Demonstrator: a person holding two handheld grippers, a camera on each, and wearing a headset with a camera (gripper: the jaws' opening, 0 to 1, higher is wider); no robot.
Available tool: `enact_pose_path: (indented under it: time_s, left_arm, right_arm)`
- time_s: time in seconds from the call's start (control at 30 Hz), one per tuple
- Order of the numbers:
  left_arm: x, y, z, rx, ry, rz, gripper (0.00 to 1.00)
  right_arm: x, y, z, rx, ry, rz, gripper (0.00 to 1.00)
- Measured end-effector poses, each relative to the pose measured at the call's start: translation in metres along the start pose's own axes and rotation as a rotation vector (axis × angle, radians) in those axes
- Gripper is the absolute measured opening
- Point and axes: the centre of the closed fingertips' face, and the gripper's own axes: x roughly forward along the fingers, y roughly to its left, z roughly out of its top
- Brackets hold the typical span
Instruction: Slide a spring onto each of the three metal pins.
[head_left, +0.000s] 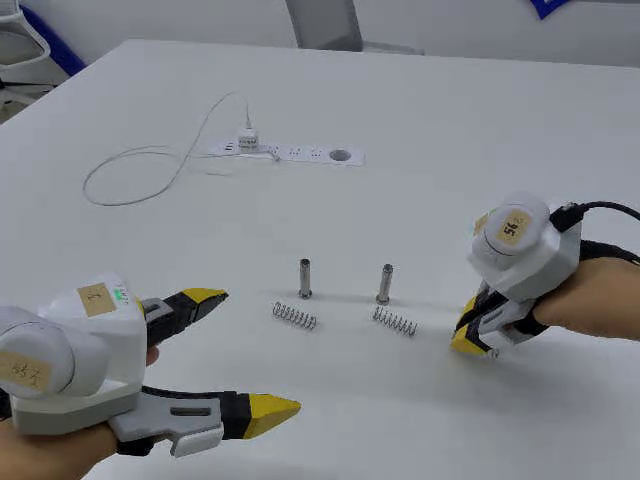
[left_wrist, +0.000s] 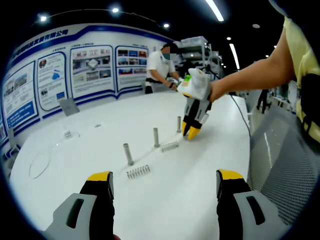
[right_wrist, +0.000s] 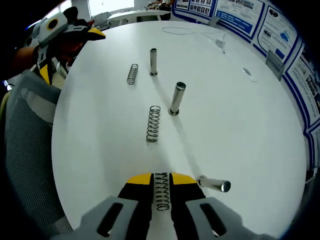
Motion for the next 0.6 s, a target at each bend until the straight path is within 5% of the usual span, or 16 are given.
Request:
enact_pose_path:
  time_s: [0.4,0.6]
  left_arm:
    - [-0.004,0.004,-0.002,-0.005,0.0,0.007,0.86]
    - [-0.004,0.004,-0.002,-0.002,0.001,0.008,0.86]
  right_arm:
    - [0.002,0.001,-0.001,-0.013,0.024,0.012,0.12]
    - [-0.007,0.0,0.004,0.009,-0.023,-0.003,0.12]
